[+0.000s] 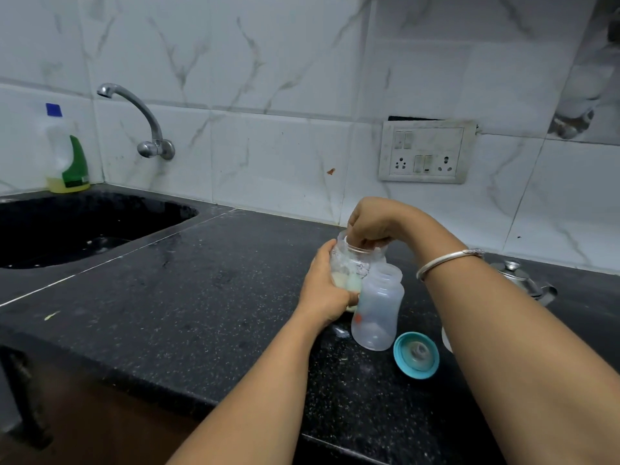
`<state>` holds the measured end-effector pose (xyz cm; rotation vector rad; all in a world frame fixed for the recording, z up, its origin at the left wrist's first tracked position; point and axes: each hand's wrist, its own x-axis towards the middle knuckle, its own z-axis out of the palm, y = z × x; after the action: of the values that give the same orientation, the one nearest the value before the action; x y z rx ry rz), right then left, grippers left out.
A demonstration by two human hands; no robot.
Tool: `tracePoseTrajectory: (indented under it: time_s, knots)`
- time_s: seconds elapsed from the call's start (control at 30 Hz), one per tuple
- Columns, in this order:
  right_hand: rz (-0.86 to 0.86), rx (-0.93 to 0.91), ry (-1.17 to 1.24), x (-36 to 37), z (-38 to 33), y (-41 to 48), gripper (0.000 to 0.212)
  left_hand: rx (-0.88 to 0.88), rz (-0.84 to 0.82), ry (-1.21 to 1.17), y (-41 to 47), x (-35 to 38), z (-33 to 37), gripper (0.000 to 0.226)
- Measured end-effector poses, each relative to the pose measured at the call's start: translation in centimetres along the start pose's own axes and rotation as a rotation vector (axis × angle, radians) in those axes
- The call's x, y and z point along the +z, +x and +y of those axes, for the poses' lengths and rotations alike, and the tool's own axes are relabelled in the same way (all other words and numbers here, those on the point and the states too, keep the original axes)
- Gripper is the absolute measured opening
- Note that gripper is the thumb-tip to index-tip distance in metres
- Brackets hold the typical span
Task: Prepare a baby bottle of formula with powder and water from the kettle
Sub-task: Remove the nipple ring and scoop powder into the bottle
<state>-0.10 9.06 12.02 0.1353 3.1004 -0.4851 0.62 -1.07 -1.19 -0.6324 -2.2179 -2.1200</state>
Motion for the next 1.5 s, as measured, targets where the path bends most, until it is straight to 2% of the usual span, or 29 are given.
tracePoseTrajectory:
  time_s: [0.2, 0.43, 0.6, 0.8, 1.0, 1.1, 1.2, 1.33, 1.5]
  knots:
    - [0.049, -0.109, -0.011, -0.7, 0.6, -1.0, 0.019, 0.055, 0.046, 0.038, -0.1, -0.1, 0.3, 0.096]
    - [0.141, -0.18, -0.072, 0.2, 1.3, -1.0, 0.021, 0.116, 0.131, 0.089, -0.3, -0.4, 0.6, 0.093]
    - [0.151, -0.202, -0.095, 0.2, 1.7, -1.1, 0.011, 0.132, 0.149, 0.109, -0.5, -0.6, 1.0, 0.091]
    - [0.23, -0.251, -0.252, 0.4, 1.4, -1.3, 0.01, 0.162, 0.179, 0.107, -0.5, -0.5, 0.9, 0.089]
    - [0.308, -0.273, -0.472, 1.0, 0.9, -2.2, 0.021, 0.175, 0.191, 0.107, -0.5, -0.6, 0.9, 0.084]
    - [0.278, -0.253, -0.504, 1.0, 0.7, -2.4, 0.029, 0.197, 0.176, 0.136, -0.6, -0.5, 1.1, 0.082]
    - [0.212, -0.254, -0.436, 1.0, 0.6, -2.1, 0.028, 0.199, 0.193, 0.144, -0.6, -0.6, 1.1, 0.082]
    - [0.096, -0.256, -0.23, 0.9, 0.7, -2.1, 0.021, 0.195, 0.187, 0.122, -0.6, -0.6, 1.0, 0.08]
    - [0.122, -0.201, 0.037, 1.0, 1.6, -1.6, 0.013, 0.197, 0.174, 0.149, -0.5, -0.5, 0.7, 0.085]
